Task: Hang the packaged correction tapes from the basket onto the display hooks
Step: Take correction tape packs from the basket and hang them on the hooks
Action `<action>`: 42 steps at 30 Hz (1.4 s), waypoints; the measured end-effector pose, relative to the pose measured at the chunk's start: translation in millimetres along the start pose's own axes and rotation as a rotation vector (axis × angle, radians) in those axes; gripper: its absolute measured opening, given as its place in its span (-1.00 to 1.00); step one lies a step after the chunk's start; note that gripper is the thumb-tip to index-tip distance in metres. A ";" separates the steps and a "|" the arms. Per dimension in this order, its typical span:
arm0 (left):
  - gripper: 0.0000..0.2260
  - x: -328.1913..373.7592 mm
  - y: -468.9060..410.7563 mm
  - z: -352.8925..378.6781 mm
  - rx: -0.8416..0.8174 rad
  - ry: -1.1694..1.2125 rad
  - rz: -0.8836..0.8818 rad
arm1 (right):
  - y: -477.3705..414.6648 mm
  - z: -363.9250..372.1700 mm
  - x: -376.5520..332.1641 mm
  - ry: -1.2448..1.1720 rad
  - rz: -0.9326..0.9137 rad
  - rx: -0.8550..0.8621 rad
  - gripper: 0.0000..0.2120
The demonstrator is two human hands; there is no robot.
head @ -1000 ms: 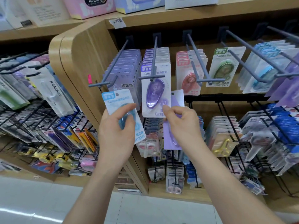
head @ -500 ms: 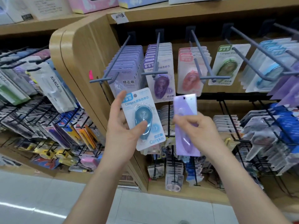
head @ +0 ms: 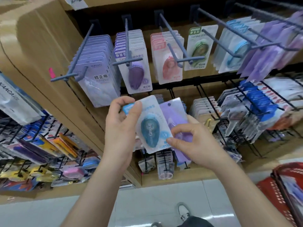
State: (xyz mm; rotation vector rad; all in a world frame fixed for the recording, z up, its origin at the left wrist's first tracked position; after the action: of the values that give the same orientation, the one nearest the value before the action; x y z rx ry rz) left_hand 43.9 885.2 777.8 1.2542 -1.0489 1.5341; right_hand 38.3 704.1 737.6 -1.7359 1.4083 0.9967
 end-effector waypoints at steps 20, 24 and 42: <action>-0.80 -20.0 17.8 163.3 -0.349 -0.196 0.010 | 65.3 -149.2 67.2 -0.516 0.091 0.405 -0.22; -0.95 -16.5 17.4 211.9 -0.400 -0.231 0.093 | 63.4 -177.2 77.6 -0.490 0.041 0.367 -0.50; -0.88 -4.5 15.9 324.3 -0.285 -0.023 0.248 | 38.2 -245.5 117.6 -0.428 -0.004 0.240 -0.74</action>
State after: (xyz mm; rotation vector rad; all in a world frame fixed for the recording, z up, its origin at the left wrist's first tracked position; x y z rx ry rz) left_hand 111.7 570.0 816.7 0.9745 -1.4248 1.4891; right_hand 50.1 429.7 749.4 -1.2600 1.1892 1.0711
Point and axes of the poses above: each hand's wrist, its own y-axis away from the middle knuckle, its own z-axis out of the palm, x = y × z, the point moved 2 cm from there along -y, towards the middle knuckle, and after that the axes turned 2 degrees about x, right-handed, at the moved point
